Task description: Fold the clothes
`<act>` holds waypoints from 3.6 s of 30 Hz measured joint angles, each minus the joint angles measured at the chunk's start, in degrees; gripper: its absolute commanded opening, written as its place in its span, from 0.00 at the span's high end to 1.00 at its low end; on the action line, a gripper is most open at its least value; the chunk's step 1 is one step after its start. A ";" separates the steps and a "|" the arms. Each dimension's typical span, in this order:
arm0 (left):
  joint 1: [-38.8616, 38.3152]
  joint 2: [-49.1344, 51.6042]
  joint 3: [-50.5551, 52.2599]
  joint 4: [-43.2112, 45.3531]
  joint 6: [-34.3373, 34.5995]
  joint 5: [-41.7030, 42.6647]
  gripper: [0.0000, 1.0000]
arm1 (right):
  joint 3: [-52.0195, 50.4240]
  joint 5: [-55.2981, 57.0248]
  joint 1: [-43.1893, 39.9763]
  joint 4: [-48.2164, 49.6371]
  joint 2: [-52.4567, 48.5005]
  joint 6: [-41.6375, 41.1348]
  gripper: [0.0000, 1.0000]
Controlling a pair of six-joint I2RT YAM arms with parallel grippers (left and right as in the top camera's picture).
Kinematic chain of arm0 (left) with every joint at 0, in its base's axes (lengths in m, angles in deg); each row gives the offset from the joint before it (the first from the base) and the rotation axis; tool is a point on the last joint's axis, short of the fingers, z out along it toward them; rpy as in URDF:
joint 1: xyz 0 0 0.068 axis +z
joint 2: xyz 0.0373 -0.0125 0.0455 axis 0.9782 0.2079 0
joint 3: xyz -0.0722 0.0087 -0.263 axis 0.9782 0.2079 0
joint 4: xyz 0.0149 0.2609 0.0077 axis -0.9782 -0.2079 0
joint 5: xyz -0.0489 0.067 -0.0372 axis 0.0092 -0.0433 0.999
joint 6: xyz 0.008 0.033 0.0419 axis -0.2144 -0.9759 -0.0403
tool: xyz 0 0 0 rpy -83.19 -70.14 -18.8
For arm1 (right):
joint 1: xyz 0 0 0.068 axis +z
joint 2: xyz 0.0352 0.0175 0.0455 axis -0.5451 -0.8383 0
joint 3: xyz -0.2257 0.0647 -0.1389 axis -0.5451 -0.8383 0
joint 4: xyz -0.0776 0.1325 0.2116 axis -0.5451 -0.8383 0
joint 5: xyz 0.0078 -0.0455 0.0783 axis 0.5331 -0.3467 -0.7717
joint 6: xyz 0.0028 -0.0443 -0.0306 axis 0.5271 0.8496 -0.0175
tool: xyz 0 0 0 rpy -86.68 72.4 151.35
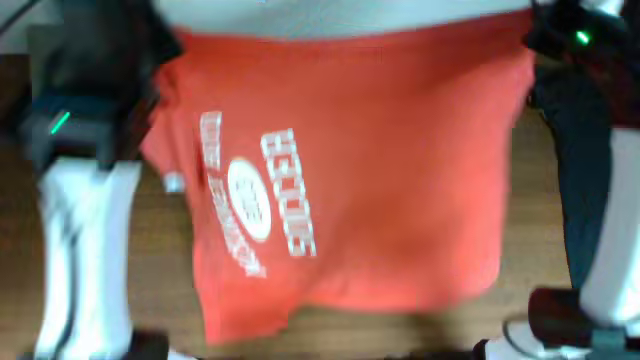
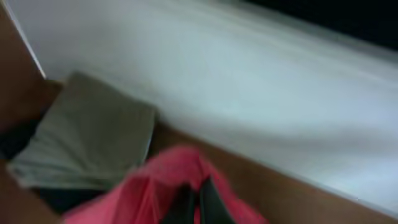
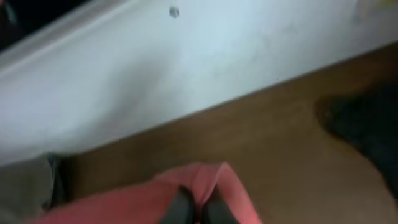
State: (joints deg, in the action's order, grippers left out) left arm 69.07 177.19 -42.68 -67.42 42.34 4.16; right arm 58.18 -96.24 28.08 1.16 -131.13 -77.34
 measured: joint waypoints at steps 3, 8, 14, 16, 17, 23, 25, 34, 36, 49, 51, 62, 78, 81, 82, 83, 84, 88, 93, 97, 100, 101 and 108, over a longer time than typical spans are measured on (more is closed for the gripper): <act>0.00 13.64 -3.67 1.11 -6.47 -1.44 0.99 | -0.63 -3.10 -0.39 4.92 -5.03 0.02 0.96; -0.17 15.80 -31.30 -2.49 -14.58 -3.82 0.99 | 14.62 -5.57 -5.75 1.36 -4.02 0.68 0.96; -0.20 8.85 -37.24 -18.51 -15.08 -0.96 0.99 | 15.54 -5.29 -6.10 -13.57 -0.09 2.97 0.96; -0.04 14.56 -27.91 -25.44 -11.47 1.51 0.99 | 7.41 -3.13 -5.73 -16.90 -4.00 3.02 0.96; -0.04 17.77 -24.41 -26.12 -10.27 1.95 0.99 | 3.67 -2.73 -5.44 -16.37 -5.22 2.99 0.96; -0.02 29.73 -0.61 -31.47 -1.75 4.13 0.99 | -22.86 -1.25 -4.70 -14.62 -7.91 2.97 0.96; 0.02 27.63 -0.61 -34.84 -0.33 4.17 0.99 | -24.17 -0.79 -4.70 -15.23 -7.91 2.97 0.96; -0.48 14.21 2.23 -41.81 -0.02 9.99 0.99 | -24.24 4.74 -10.19 -18.27 -7.48 -0.22 0.96; -2.01 10.47 7.06 -41.57 -0.26 12.59 1.00 | -24.79 4.59 -13.81 -19.19 -7.37 -0.20 0.96; -4.09 -9.05 38.84 -38.49 5.77 13.42 1.00 | -46.93 8.48 -10.23 -17.55 -0.61 -1.57 0.96; -4.09 -10.03 42.84 -37.09 6.01 15.19 0.97 | -47.52 11.34 -10.23 -18.38 3.52 -3.69 0.96; -5.84 -9.94 51.69 -25.35 6.62 16.81 0.06 | -47.60 15.98 -10.27 -19.15 6.27 -3.69 0.01; 3.45 11.02 51.91 15.61 4.55 14.67 1.00 | -47.84 0.79 -0.92 7.26 -2.84 2.78 0.00; 3.43 14.01 51.89 16.98 2.75 16.87 1.00 | -47.91 0.76 -0.24 9.31 -7.26 1.38 0.01; 3.45 14.93 51.89 17.00 2.45 17.25 1.00 | -48.04 0.79 -0.24 9.81 -9.18 0.87 0.01; 3.45 15.56 51.89 17.03 2.25 17.46 1.00 | -48.06 0.76 -0.24 10.21 -10.40 0.76 0.01; 3.45 16.06 51.89 16.98 2.21 17.49 1.00 | -48.11 0.76 -0.24 10.43 -11.56 0.74 0.01; 4.39 18.75 51.89 16.85 2.05 17.46 1.00 | -48.22 0.76 -0.24 11.23 -14.99 0.59 0.01; 7.34 19.80 51.34 15.69 2.05 18.36 1.00 | -48.96 0.76 -0.24 12.55 -15.69 0.42 0.04; 11.43 19.80 50.97 11.45 2.05 18.32 1.00 | -53.37 0.81 -0.24 17.27 -15.76 0.35 0.04; 14.05 19.80 50.84 7.37 2.75 16.13 1.00 | -57.42 0.81 -0.24 20.37 -15.98 0.39 0.04; 14.75 19.80 50.84 6.38 2.97 15.06 1.00 | -58.16 0.81 -0.24 21.11 -16.00 0.37 0.04; 18.10 19.71 50.05 0.76 3.45 9.57 1.00 | -58.34 0.87 -0.24 21.88 -15.96 -0.11 0.05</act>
State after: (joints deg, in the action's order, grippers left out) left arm 87.17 196.90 7.38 -66.66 45.79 13.73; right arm -0.15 -95.36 27.84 23.04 -147.08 -77.45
